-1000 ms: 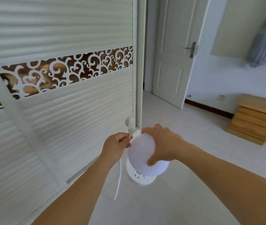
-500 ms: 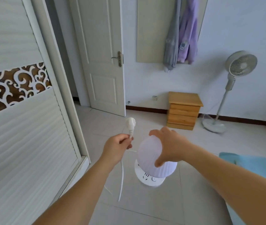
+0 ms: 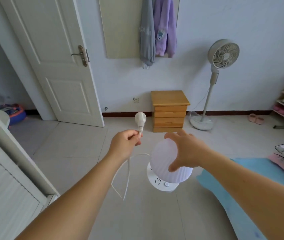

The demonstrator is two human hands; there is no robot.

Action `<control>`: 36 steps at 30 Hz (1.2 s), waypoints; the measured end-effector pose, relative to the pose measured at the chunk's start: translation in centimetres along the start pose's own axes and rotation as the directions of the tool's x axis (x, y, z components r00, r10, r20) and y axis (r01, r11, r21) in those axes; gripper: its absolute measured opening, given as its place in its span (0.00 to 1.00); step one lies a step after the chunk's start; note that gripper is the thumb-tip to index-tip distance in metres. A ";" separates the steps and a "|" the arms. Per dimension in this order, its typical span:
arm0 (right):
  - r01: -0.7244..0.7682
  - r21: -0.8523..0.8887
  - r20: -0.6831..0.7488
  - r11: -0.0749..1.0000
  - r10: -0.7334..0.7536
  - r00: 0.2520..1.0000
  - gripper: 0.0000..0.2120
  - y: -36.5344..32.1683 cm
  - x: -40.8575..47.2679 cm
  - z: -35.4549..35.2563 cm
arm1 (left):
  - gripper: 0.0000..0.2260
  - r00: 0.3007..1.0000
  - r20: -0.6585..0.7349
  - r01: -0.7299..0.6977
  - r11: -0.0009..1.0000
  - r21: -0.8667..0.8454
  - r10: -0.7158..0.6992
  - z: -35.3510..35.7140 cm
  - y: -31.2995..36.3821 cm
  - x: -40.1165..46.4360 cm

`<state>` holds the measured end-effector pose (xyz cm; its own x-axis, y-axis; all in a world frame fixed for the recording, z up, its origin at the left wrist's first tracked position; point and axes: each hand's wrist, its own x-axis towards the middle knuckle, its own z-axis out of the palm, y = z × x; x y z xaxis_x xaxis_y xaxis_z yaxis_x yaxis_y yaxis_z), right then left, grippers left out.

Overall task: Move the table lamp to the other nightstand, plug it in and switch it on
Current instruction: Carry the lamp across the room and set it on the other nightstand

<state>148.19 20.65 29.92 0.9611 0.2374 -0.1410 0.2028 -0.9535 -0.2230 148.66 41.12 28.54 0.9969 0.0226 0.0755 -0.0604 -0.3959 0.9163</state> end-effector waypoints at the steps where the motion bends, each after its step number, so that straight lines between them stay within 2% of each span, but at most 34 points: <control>1: 0.000 -0.009 0.004 1.000 0.000 1.000 0.49 1.0 1.5 -0.3 | 0.06 1.000 0.000 0.001 1.000 0.004 -0.001 0.7 0.1 1.6; 7: 0.009 0.003 0.007 1.000 -0.009 1.000 0.50 8.2 13.4 -4.2 | 0.05 0.999 -0.048 0.017 1.000 -0.011 -0.017 5.5 2.0 14.7; 14: 0.021 -0.003 -0.022 1.000 -0.021 1.000 0.48 13.5 24.1 -8.0 | 0.06 0.994 -0.111 0.004 1.000 -0.016 -0.006 8.9 2.9 26.4; 27: -0.062 0.025 -0.063 0.998 0.064 0.996 0.47 20.4 46.9 -12.3 | 0.07 0.999 -0.036 -0.014 0.994 -0.112 0.010 13.3 1.1 52.1; 36: -0.134 0.049 -0.073 0.990 0.137 0.988 0.47 25.7 61.7 -14.6 | 0.06 1.000 0.002 0.019 0.997 -0.071 -0.019 15.0 -0.5 68.2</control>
<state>215.41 8.04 29.61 0.9910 0.0901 -0.0994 0.0629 -0.9665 -0.2488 217.47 29.05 27.36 0.9980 0.0282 0.0572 -0.0448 -0.3288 0.9433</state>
